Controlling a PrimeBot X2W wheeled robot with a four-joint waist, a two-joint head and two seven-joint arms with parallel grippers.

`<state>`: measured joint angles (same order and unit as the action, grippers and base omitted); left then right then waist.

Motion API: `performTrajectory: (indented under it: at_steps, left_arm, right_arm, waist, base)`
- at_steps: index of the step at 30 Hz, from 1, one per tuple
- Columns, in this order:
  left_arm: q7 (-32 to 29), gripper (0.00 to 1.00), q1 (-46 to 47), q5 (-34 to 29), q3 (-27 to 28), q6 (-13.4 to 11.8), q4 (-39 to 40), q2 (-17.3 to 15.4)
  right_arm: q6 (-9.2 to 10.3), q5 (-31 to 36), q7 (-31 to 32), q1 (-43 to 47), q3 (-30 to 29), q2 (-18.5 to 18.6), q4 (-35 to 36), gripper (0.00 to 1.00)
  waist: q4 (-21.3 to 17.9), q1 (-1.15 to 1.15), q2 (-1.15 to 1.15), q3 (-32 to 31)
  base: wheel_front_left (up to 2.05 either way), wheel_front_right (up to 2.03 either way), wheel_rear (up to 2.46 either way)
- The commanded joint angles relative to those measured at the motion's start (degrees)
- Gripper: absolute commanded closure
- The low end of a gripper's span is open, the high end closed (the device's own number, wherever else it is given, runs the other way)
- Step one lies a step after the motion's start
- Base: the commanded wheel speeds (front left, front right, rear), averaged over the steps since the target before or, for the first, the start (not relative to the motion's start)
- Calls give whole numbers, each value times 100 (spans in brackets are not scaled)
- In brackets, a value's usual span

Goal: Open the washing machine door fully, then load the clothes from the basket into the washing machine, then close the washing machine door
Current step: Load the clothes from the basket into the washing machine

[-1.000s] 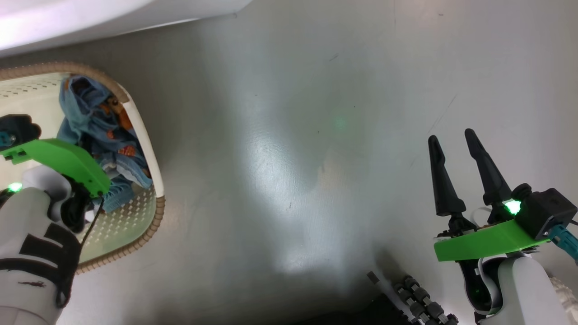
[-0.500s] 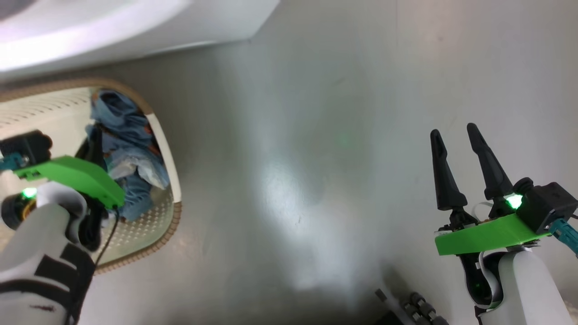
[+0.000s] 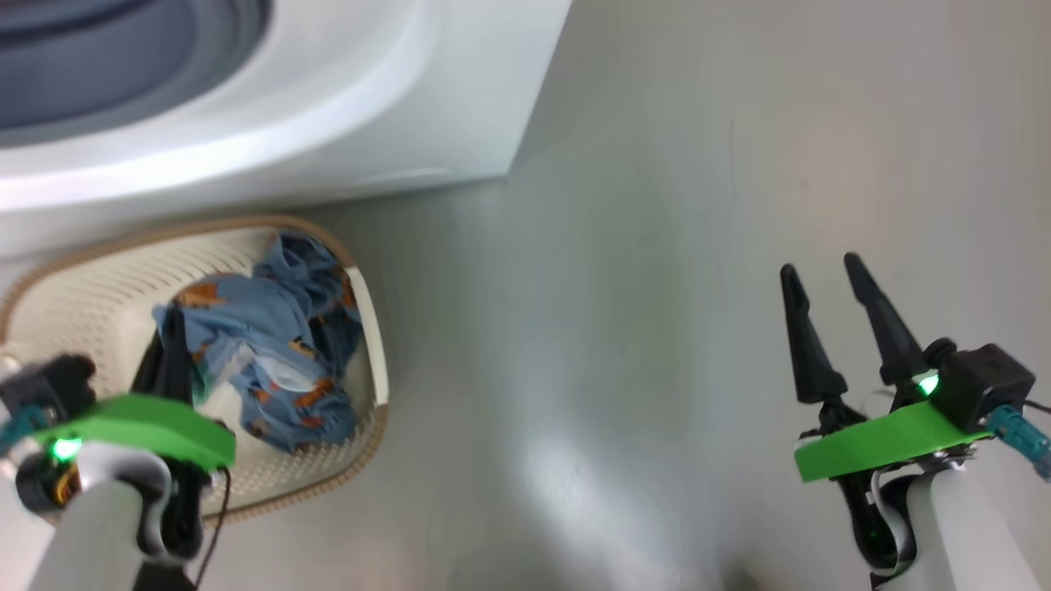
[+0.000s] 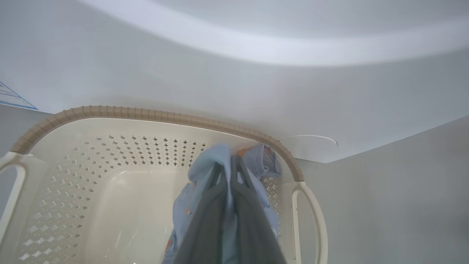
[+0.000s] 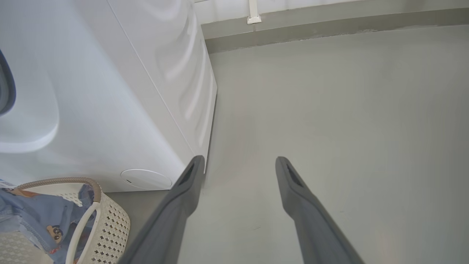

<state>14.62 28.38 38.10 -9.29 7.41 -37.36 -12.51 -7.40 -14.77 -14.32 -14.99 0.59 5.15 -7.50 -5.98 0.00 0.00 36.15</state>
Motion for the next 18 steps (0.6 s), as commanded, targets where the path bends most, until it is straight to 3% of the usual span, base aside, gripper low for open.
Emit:
performTrajectory:
  at_steps: [1, 7, 18]
  left_arm:
    - [37, 100, -260, -170, 323, 2, 236, -124]
    - [37, 100, -990, -806, 1045, 5, 1071, 230]
    - [38, 100, -1822, -1504, 1774, 7, 2354, 590]
  right_arm:
    - [-9, -41, -68, 223, 155, 35, 58, 0]
    - [-9, -93, -68, 401, 222, 95, -112, 0]
    - [-9, -142, -68, 714, 298, 181, -305, 0]
  waist:
    - [201, 0, 0, -626]
    - [311, 0, 0, -1290]
    - [421, 0, 0, -2213]
  base:
    - [0, 0, 0]
    - [0, 0, 0]
    - [0, 0, 0]
